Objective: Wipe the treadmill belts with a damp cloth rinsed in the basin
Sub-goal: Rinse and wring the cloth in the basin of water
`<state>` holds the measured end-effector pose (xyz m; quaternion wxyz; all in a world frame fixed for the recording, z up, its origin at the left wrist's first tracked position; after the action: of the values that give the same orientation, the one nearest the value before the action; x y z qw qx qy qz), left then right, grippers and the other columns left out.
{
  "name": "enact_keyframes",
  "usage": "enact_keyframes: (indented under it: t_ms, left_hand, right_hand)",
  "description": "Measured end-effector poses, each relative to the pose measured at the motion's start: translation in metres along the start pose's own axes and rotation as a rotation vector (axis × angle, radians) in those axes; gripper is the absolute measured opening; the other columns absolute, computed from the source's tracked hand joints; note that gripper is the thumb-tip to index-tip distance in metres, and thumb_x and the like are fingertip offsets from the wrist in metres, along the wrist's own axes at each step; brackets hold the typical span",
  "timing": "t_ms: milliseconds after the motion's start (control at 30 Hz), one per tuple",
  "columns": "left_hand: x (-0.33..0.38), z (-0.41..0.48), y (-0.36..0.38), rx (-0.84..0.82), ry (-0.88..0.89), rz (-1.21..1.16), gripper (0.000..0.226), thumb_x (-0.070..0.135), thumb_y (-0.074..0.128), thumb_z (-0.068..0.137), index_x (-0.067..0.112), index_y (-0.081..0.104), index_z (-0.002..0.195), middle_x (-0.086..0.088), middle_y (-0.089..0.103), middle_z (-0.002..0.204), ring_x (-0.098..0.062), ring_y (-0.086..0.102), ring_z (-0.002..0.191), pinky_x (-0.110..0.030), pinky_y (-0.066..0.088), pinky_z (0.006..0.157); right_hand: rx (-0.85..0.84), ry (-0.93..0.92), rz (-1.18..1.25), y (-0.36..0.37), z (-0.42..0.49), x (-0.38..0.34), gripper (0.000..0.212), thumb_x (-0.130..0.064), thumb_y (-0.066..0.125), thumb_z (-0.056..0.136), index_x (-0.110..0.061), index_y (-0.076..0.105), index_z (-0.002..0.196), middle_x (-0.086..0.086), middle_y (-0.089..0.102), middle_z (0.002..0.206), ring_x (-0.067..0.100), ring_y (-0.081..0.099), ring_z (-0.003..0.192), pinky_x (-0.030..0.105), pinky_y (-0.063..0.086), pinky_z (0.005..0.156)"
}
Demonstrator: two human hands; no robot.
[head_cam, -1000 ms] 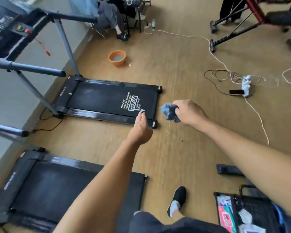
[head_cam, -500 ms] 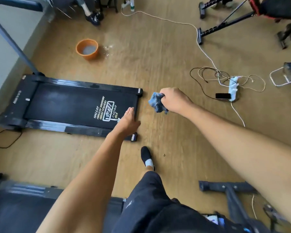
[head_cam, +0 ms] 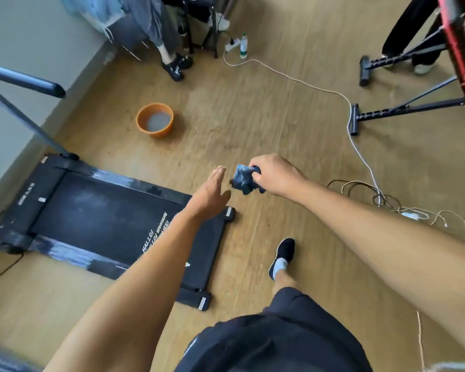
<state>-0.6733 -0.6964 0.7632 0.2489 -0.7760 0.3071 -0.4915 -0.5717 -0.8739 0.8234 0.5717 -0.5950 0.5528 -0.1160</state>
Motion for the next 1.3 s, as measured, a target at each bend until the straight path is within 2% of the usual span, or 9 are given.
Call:
enact_keyframes:
  t_ms: [67, 133, 400, 633, 767, 900, 967, 1133, 1300]
  left_hand:
    - [0.008, 0.058, -0.016, 0.061, -0.05, -0.033, 0.073, 0.014, 0.057, 0.105, 0.008, 0.018, 0.166, -0.01, 0.015, 0.175, -0.023, 0.016, 0.162, -0.025, 0.012, 0.124]
    - [0.019, 0.106, -0.034, 0.063, -0.096, -0.014, 0.075, 0.016, 0.057, 0.104, 0.008, 0.017, 0.167, -0.011, 0.014, 0.175, -0.023, 0.016, 0.162, -0.024, 0.013, 0.124]
    - [-0.006, 0.253, -0.144, 0.2, -0.382, -0.191, 0.083, 0.022, 0.057, 0.105, 0.005, 0.004, 0.167, -0.012, 0.001, 0.176, -0.024, 0.006, 0.163, -0.028, 0.009, 0.128]
    - [-0.112, 0.409, -0.242, 0.247, -0.582, -0.336, 0.082, 0.019, 0.054, 0.105, 0.008, 0.004, 0.168, -0.01, 0.0, 0.177, -0.02, 0.004, 0.163, -0.029, 0.009, 0.13]
    - [-0.134, 0.486, -0.314, 0.26, -0.657, -0.385, 0.083, 0.017, 0.056, 0.102, 0.006, 0.005, 0.167, -0.012, 0.002, 0.176, -0.023, 0.006, 0.163, -0.03, 0.01, 0.129]
    - [-0.157, 0.56, -0.382, 0.334, -0.709, -0.406, 0.09, 0.027, 0.057, 0.093, 0.006, 0.01, 0.167, -0.01, 0.009, 0.176, -0.026, 0.012, 0.163, -0.038, 0.017, 0.131]
    - [-0.171, 0.592, -0.409, 0.356, -0.755, -0.44, 0.086, 0.022, 0.056, 0.099, 0.005, 0.005, 0.167, -0.011, 0.003, 0.176, -0.024, 0.005, 0.163, -0.035, 0.011, 0.131]
    - [-0.215, 0.658, -0.448, 0.511, -0.933, -0.553, 0.082, 0.016, 0.05, 0.101, 0.005, 0.003, 0.167, -0.013, -0.002, 0.176, -0.021, -0.003, 0.163, -0.035, 0.008, 0.132]
    - [-0.257, 0.71, -0.464, 0.512, -0.966, -0.567, 0.085, 0.019, 0.055, 0.099, 0.012, 0.006, 0.168, -0.01, 0.002, 0.176, -0.018, -0.003, 0.163, -0.037, 0.011, 0.132]
  right_hand:
    - [-0.048, -0.031, -0.006, -0.028, 0.07, 0.023, 0.012, -0.01, 0.05, 0.087, -0.017, 0.057, 0.08, 0.006, 0.071, 0.078, 0.026, 0.07, 0.071, 0.034, 0.052, 0.065]
    - [-0.094, -0.096, -0.049, -0.057, 0.137, 0.036, 0.014, -0.012, 0.053, 0.09, -0.022, 0.054, 0.08, 0.006, 0.071, 0.088, 0.029, 0.068, 0.081, 0.035, 0.051, 0.07]
    - [-0.265, -0.3, -0.244, -0.134, 0.384, -0.01, 0.019, -0.011, 0.053, 0.093, -0.014, 0.071, 0.099, 0.008, 0.07, 0.096, 0.028, 0.064, 0.089, 0.031, 0.042, 0.067]
    - [-0.35, -0.466, -0.312, -0.139, 0.635, -0.102, 0.016, -0.013, 0.055, 0.093, -0.02, 0.069, 0.095, 0.005, 0.07, 0.088, 0.027, 0.065, 0.084, 0.03, 0.04, 0.063]
    - [-0.397, -0.507, -0.288, -0.148, 0.751, -0.145, 0.013, -0.012, 0.055, 0.09, -0.018, 0.062, 0.08, 0.007, 0.068, 0.087, 0.03, 0.062, 0.086, 0.036, 0.047, 0.071]
    - [-0.433, -0.581, -0.316, -0.166, 0.86, -0.186, 0.009, -0.013, 0.058, 0.091, -0.011, 0.066, 0.087, 0.01, 0.069, 0.09, 0.033, 0.063, 0.09, 0.042, 0.051, 0.076]
    - [-0.476, -0.632, -0.337, -0.166, 0.913, -0.205, 0.01, -0.014, 0.059, 0.091, -0.016, 0.062, 0.082, 0.009, 0.069, 0.088, 0.033, 0.064, 0.09, 0.04, 0.049, 0.074]
    - [-0.547, -0.781, -0.358, -0.143, 1.039, -0.261, 0.01, -0.015, 0.06, 0.092, -0.011, 0.066, 0.086, 0.01, 0.069, 0.088, 0.033, 0.062, 0.089, 0.041, 0.048, 0.073]
    - [-0.655, -0.792, -0.38, -0.102, 1.109, -0.302, 0.01, -0.015, 0.059, 0.092, -0.01, 0.068, 0.089, 0.009, 0.069, 0.088, 0.032, 0.063, 0.088, 0.04, 0.052, 0.074]
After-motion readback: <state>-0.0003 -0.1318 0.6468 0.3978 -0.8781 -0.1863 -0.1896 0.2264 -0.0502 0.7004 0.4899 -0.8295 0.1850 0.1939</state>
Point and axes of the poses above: each hand's wrist, its own z-axis towards the middle knuckle, its own y-axis out of the palm, x = y × z, the point moved 2 cm from there along z, towards the middle knuckle
